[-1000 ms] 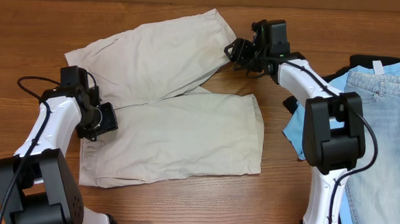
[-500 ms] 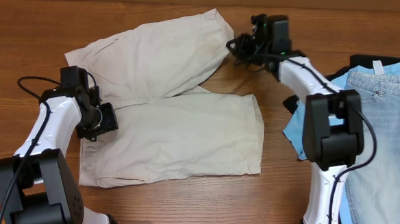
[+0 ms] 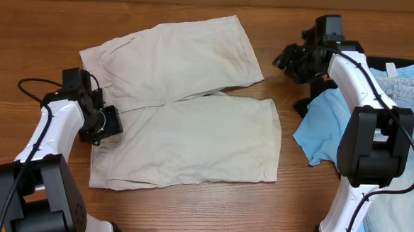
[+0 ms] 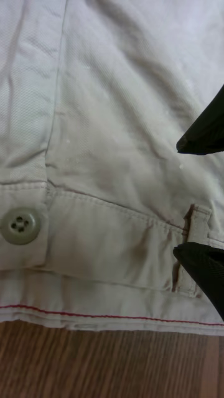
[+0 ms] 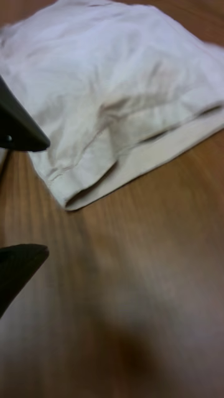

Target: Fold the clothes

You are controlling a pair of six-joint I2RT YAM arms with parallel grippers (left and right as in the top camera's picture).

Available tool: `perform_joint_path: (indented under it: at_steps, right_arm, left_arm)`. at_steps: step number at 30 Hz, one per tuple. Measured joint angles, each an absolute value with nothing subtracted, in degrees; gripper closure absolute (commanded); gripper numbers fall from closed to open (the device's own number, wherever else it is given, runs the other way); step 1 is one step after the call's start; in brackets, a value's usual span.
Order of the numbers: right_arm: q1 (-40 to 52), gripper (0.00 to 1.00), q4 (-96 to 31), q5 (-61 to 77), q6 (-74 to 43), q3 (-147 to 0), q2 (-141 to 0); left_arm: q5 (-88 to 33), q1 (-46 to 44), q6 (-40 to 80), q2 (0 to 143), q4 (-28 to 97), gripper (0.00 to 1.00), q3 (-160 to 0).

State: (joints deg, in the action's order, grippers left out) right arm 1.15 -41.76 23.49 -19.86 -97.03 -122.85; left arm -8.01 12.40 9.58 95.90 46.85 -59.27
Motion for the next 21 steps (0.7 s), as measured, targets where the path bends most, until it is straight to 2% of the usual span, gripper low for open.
perform_joint_path:
  at_steps: [5, 8, 14, 19, 21]
  right_arm:
    - [1.96, 0.46, -35.53, 26.68, -10.33, -97.03, -122.85]
    - [3.73, 0.44, -33.36, 26.72, -6.33, -97.03, -122.96]
    - [9.1, 0.4, -28.51, 23.46, -2.68, -97.14, -126.02]
    - [9.85, 0.42, -28.42, 22.41, -1.69, -97.12, -130.93]
    - [9.58, 0.49, -28.47, 22.26, -1.32, -97.12, -132.16]
  left_arm:
    - [-9.56, 12.4, 8.01, 95.9, 47.55, 0.49, -59.55]
    - [-10.85, 12.4, 7.11, 95.9, 47.13, 0.41, -60.53]
    - [-11.9, 12.4, 6.83, 95.9, 44.86, 0.39, -61.34]
    - [-12.05, 12.05, 5.98, 95.9, 42.87, 0.39, -61.04]
    - [-12.05, 11.68, 5.72, 95.9, 41.04, 0.43, -60.34]
